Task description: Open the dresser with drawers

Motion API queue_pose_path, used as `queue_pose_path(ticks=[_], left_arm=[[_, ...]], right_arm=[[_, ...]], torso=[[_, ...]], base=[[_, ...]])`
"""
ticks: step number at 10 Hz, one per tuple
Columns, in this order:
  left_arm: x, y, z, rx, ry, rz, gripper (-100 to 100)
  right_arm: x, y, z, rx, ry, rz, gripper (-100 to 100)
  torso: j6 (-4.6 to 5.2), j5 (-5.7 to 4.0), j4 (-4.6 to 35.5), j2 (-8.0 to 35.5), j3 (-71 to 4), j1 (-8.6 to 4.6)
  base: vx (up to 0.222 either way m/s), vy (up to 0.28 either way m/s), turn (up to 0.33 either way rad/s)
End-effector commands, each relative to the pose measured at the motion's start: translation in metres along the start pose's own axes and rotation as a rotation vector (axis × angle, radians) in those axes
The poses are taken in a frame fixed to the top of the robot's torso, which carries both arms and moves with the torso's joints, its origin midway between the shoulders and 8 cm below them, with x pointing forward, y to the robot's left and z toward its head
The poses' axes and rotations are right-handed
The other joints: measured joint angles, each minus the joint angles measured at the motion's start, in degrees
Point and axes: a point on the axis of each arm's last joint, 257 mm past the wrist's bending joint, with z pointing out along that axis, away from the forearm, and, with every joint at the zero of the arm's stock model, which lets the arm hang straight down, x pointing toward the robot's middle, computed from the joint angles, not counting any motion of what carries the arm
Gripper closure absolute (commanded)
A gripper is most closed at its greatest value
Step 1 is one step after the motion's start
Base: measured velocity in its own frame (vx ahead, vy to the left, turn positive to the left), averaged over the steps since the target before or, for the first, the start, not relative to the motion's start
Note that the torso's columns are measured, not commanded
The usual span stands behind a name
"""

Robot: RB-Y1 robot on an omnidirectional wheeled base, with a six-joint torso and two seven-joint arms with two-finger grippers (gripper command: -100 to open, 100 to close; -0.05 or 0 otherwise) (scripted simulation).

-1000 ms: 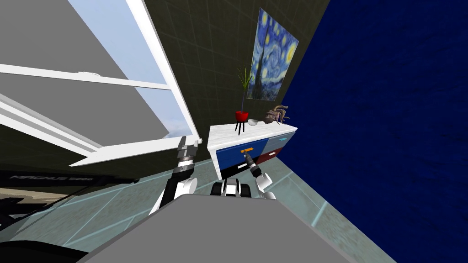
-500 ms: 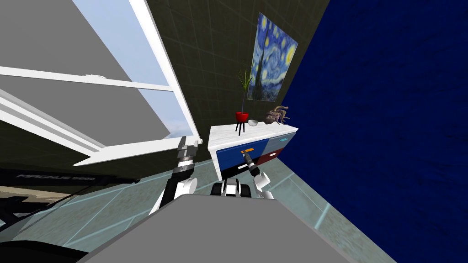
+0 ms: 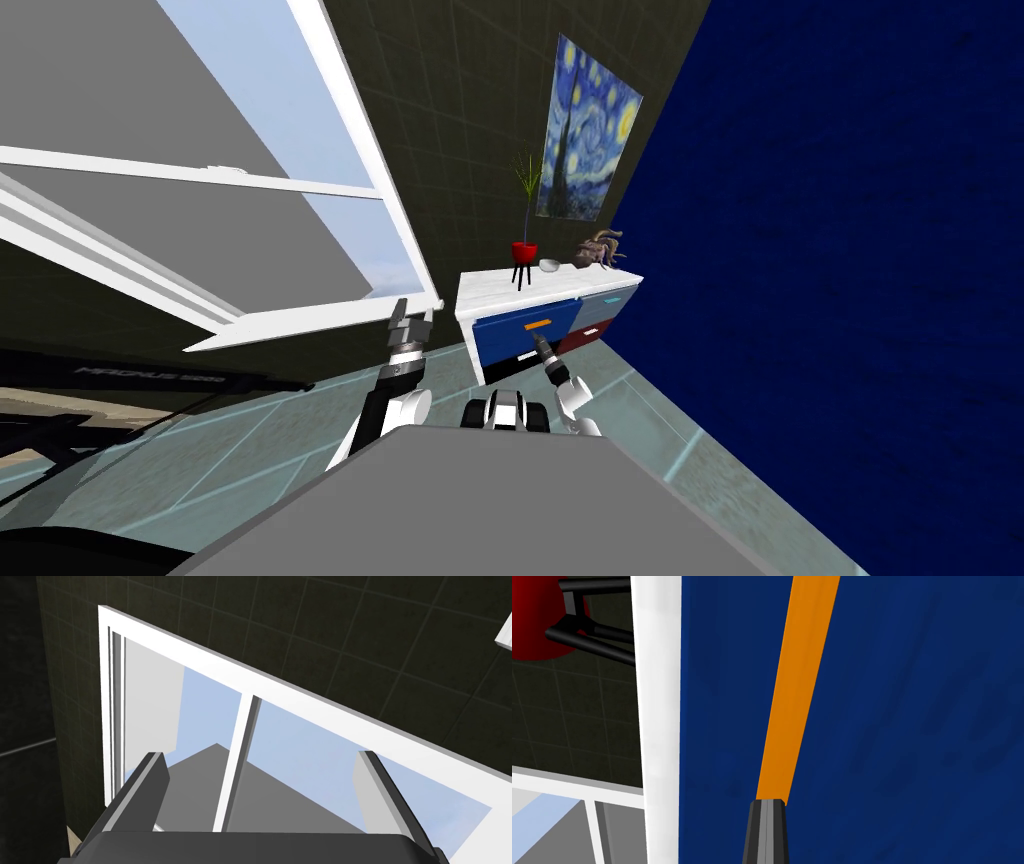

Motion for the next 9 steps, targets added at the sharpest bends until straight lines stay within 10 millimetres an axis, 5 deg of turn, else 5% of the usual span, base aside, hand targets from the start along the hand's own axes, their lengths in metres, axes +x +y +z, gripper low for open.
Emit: queue_pose_path(ticks=[1, 2, 6, 9], left_arm=[[0.000, 0.000, 0.000, 0.000, 0.000, 0.000, 0], [0.000, 0.000, 0.000, 0.000, 0.000, 0.000, 0], [0.000, 0.000, 0.000, 0.000, 0.000, 0.000, 0], [0.000, 0.000, 0.000, 0.000, 0.000, 0.000, 0]], right_arm=[[0.001, -0.001, 0.000, 0.001, -0.001, 0.000, 100], [0.009, 0.003, -0.006, -0.012, -0.009, -0.027, -100], [0.026, 0.019, -0.024, -0.045, -0.027, -0.087, -100], [0.003, 0.013, -0.015, -0.019, -0.010, -0.023, -100]], torso=[[0.00, 0.02, -0.08, -0.30, -0.17, 0.04], [-0.01, 0.03, -0.19, -0.72, -0.43, 0.13], [0.00, 0.01, -0.14, -0.50, -0.30, 0.05], [-0.01, 0.01, -0.08, -0.26, -0.17, 0.00]], base=[[-0.086, -0.029, -0.003], [-0.018, -0.003, 0.001], [0.071, 0.022, -0.004], [0.107, 0.043, -0.001]])
